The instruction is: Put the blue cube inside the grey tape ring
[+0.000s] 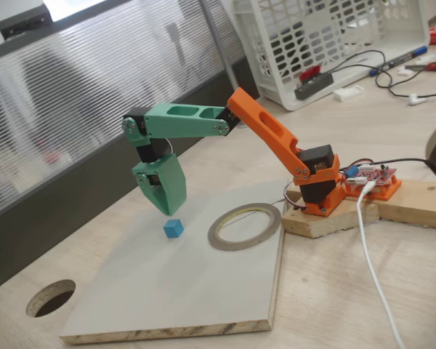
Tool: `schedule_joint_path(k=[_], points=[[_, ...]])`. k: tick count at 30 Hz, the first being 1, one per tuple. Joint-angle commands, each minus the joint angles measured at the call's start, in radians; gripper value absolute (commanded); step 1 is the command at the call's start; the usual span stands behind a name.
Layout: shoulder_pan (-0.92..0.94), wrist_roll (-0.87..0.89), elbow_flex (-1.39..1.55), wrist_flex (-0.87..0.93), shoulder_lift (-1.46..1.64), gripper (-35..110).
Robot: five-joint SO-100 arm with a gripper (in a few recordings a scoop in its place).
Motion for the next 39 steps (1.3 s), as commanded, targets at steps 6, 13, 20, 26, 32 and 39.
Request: schedule_joint_path(k=[6, 13, 20, 26, 32, 39], points=[[-0.06, 0.006, -0.014, -0.002, 0.029, 2], [-0.052, 0.008, -0.012, 0.011, 0.029, 2], [-0.048, 0.017, -0.015, 0.005, 0.028, 18], [-0.048, 0.018, -0.009, 0.014, 0.015, 57], [-0.048, 0.018, -0.011, 0.046, 0.015, 84], [-0.051, 0.015, -0.012, 0.077, 0.014, 89]])
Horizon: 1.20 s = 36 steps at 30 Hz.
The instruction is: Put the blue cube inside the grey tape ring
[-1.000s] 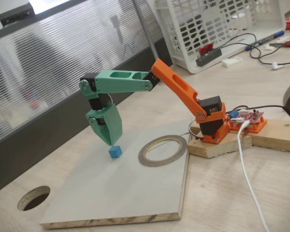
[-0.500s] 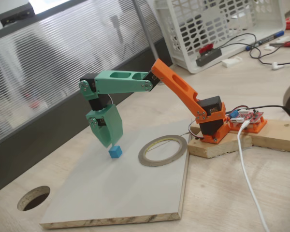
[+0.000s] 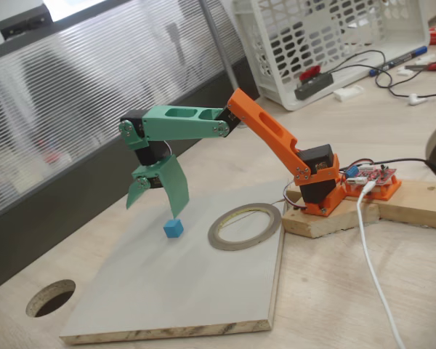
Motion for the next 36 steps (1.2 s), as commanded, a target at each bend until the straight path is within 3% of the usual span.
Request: schedule_joint_path(k=[1, 13, 36], points=[[0.005, 0.008, -0.011, 0.011, 0.017, 89], [0.006, 0.005, -0.012, 0.008, -0.172, 89], [0.008, 0.005, 0.0, 0.009, -0.179, 89]])
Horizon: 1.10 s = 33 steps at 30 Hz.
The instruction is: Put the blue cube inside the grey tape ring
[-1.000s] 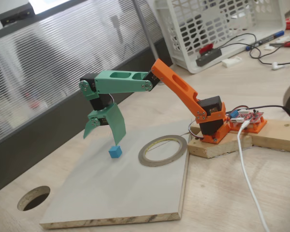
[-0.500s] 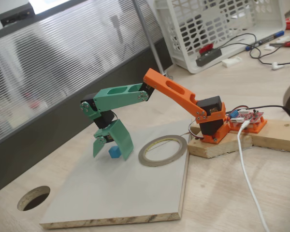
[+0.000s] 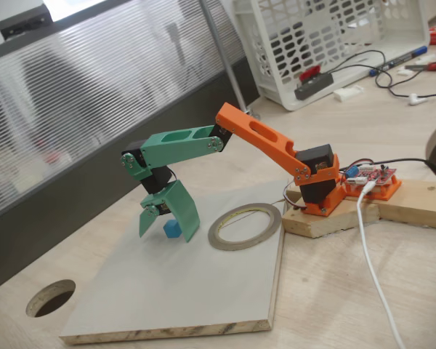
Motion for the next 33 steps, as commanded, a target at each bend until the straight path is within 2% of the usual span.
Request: schedule_joint_path(k=[1, 15, 26, 33], points=[[0.008, 0.003, -0.003, 0.015, 0.025, 88], [0.008, 0.0, -0.003, 0.011, 0.032, 85], [0.052, 0.0, -0.014, -0.189, 0.072, 33], [0.069, 0.005, -0.011, -0.206, 0.121, 14]])
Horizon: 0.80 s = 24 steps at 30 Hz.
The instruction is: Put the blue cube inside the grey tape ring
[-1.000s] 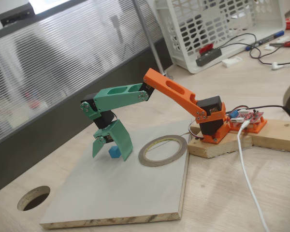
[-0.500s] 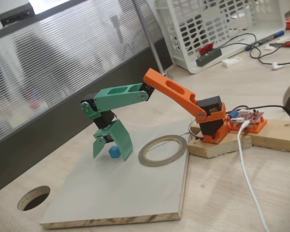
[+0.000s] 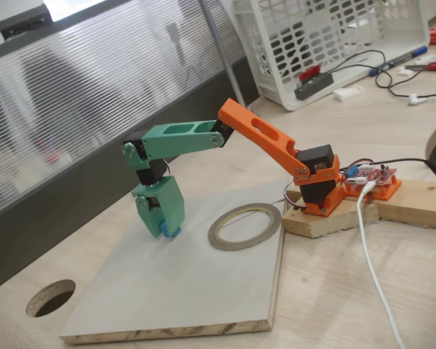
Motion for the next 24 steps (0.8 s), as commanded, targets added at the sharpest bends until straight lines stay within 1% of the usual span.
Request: schedule_joint_path(k=[1, 5, 24], points=[[0.015, 0.017, -0.006, -0.006, 0.064, 13], [0.015, 0.017, -0.006, -0.006, 0.064, 10], [0.015, 0.017, -0.002, -0.006, 0.066, 10]])
